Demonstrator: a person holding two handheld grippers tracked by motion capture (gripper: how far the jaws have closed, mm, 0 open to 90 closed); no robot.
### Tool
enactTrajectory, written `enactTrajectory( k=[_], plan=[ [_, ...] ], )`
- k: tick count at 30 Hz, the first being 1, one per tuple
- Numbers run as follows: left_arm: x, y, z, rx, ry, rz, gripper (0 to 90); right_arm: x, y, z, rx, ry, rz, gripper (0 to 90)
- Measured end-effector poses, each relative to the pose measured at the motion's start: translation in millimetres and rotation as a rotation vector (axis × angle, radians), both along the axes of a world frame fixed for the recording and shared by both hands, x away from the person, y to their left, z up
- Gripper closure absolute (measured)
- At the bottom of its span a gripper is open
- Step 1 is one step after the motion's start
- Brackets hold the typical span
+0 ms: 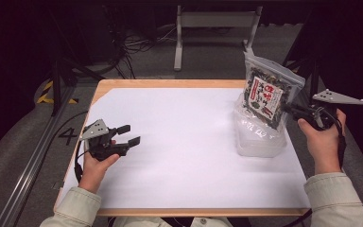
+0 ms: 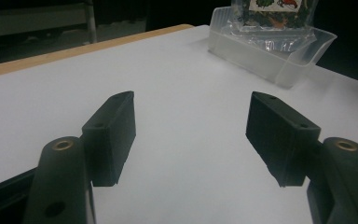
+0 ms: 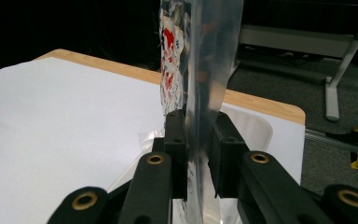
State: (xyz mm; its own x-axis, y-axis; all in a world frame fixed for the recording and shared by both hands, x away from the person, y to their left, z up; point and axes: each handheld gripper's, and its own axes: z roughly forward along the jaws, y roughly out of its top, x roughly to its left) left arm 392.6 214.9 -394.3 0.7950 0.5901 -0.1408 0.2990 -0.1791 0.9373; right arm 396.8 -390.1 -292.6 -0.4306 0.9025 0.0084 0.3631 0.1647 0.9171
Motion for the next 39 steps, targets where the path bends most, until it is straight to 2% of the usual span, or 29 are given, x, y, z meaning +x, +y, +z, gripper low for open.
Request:
enactTrajectory(
  k=[8,19,30,39],
  plan=[
    [-0.1,0.0,0.0,0.002,0.0,0.002,33.7,1.1,-0.3,-4.0,0.005,-0.012,-0.013,78.9],
    [-0.3,-0.2,0.1,0.002,0.0,0.001,33.8,-1.9,4.9,-6.4,-0.041,-0.005,-0.023,78.9],
    [-0.2,-0.2,-0.2,0.003,0.002,0.004,33.7,1.3,6.1,-24.5,-0.033,0.027,-0.016,78.9],
    [-0.3,-1.0,-0.4,-0.001,-0.003,0.004,33.7,0.7,2.2,-31.3,-0.012,0.035,-0.016,78.4]
  ],
)
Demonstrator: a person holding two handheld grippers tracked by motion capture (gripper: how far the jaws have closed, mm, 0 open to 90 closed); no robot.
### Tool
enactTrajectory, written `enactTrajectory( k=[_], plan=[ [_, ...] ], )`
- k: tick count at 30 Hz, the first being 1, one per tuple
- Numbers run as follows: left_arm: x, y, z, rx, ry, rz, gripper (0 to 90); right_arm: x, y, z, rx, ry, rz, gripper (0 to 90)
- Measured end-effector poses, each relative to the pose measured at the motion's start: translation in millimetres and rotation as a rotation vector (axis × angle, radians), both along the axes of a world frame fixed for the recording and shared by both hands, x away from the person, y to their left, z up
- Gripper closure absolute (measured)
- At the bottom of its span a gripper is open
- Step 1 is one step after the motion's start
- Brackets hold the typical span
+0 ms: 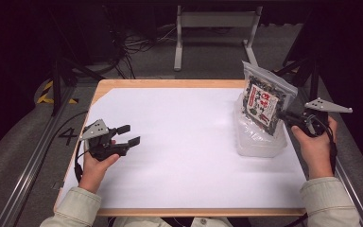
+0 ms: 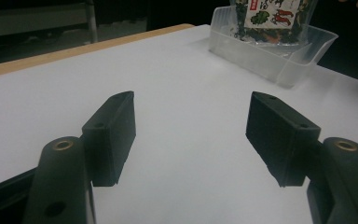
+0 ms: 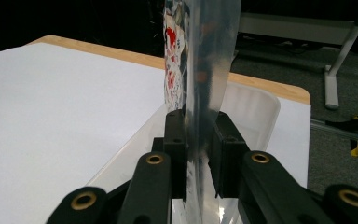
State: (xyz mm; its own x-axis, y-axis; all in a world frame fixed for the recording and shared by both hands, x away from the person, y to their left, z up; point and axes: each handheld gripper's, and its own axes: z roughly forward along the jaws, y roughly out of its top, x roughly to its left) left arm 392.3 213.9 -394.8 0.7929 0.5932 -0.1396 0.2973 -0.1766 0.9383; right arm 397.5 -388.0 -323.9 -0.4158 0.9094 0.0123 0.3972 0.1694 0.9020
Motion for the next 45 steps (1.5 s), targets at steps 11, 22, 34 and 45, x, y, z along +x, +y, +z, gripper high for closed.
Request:
enactTrajectory(
  k=[11,22,34,45],
  plan=[
    [0.3,-0.8,-0.2,0.005,0.003,0.0,33.7,-1.8,-6.3,-16.3,0.026,0.01,0.005,78.1],
    [0.3,-0.9,-0.4,0.001,0.004,0.0,33.7,-4.9,-13.7,-24.7,0.064,0.019,0.0,77.8],
    [0.5,0.3,-0.1,0.005,0.001,-0.003,33.7,-6.5,-15.1,-27.6,0.077,0.022,0.0,77.6],
    [0.3,0.3,-0.2,0.003,0.005,-0.001,33.7,-8.9,-14.4,-28.3,0.107,0.011,0.003,57.0]
  ],
)
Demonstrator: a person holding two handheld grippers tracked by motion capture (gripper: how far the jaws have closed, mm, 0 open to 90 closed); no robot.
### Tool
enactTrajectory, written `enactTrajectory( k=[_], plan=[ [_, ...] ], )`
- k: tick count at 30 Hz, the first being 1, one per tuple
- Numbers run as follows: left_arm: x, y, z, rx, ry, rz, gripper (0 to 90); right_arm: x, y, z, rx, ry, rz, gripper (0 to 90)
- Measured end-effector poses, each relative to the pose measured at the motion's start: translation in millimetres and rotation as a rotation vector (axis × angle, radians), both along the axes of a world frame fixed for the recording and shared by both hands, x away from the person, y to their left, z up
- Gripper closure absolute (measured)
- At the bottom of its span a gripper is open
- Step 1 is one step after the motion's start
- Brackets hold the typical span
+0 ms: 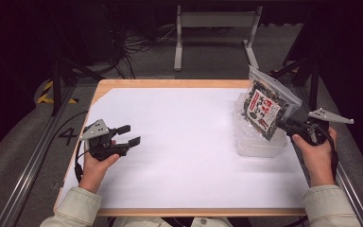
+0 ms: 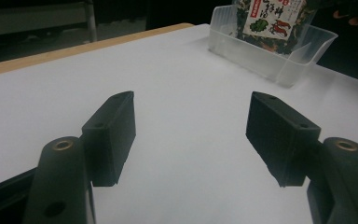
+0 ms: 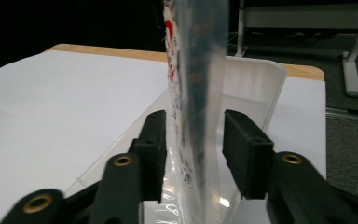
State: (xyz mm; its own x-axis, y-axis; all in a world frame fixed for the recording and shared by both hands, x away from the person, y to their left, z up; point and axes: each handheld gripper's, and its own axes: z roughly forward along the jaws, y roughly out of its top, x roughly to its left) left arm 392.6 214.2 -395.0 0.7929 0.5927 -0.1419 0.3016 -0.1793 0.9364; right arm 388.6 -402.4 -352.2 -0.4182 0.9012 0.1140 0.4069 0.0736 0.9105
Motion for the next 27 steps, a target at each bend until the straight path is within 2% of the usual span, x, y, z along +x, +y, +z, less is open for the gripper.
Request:
enactTrajectory(
  k=[4,12,19,24,27],
  plan=[
    [-0.4,-0.1,0.1,-0.002,-0.002,0.002,33.6,-4.2,0.7,2.5,0.003,-0.027,0.002,46.6],
    [-1.1,0.5,0.6,-0.001,-0.001,0.002,33.6,-13.6,0.8,9.7,-0.014,-0.054,-0.001,41.3],
    [-5.5,3.5,0.4,0.007,-0.007,0.007,33.4,-31.9,3.1,22.0,-0.035,-0.08,0.004,35.2],
    [-10.7,5.6,1.0,0.002,-0.011,0.005,33.2,-45.4,10.8,33.7,-0.032,-0.104,0.029,29.8],
    [-14.2,6.7,1.6,0.004,-0.008,0.003,33.0,-49.7,18.0,39.5,-0.025,-0.109,0.063,27.4]
  ],
)
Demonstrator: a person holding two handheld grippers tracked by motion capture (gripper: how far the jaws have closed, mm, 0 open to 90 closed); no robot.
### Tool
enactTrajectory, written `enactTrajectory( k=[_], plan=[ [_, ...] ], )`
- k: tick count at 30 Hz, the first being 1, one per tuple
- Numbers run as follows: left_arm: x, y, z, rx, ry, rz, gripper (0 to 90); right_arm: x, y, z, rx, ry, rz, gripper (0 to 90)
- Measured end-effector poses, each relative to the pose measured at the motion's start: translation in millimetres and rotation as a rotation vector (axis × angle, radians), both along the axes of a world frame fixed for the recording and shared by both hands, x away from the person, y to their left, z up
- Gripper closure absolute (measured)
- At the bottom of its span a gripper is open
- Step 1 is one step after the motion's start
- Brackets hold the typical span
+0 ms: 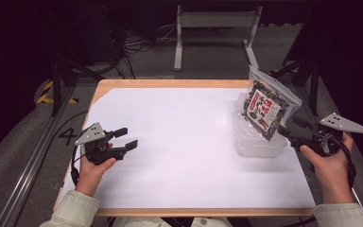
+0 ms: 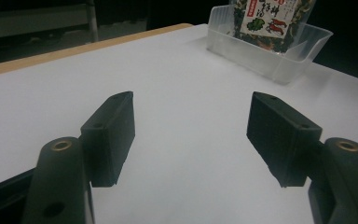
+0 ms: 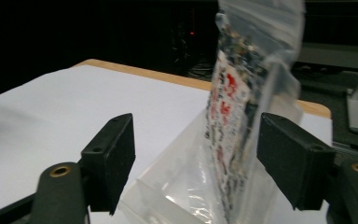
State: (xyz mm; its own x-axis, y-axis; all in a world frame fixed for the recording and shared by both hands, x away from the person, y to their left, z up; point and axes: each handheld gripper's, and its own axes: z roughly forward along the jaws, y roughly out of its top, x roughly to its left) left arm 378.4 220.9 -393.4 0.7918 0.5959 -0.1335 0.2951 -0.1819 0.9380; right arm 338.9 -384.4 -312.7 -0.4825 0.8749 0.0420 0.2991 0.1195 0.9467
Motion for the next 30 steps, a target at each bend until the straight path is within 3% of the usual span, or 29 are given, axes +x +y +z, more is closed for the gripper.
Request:
enactTrajectory(
  k=[8,13,17,21,30],
  plan=[
    [-3.6,1.2,0.6,-0.003,-0.005,-0.003,32.6,-4.8,27.9,8.7,0.007,0.005,0.123,23.7],
    [-4.0,-0.4,0.6,-0.003,-0.004,-0.01,32.4,-8.3,43.1,8.6,-0.039,-0.011,0.191,23.1],
    [-4.1,-1.6,0.8,0.001,-0.003,-0.016,32.3,-11.7,54.0,6.6,-0.025,-0.018,0.232,21.6],
    [-4.8,-3.6,0.7,-0.005,0.0,-0.019,32.2,-13.0,62.9,3.1,0.015,-0.024,0.267,20.7],
    [-10.6,-4.2,-0.8,-0.001,-0.001,-0.028,31.7,-11.7,84.3,-18.3,0.007,-0.017,0.348,19.6]
  ],
)
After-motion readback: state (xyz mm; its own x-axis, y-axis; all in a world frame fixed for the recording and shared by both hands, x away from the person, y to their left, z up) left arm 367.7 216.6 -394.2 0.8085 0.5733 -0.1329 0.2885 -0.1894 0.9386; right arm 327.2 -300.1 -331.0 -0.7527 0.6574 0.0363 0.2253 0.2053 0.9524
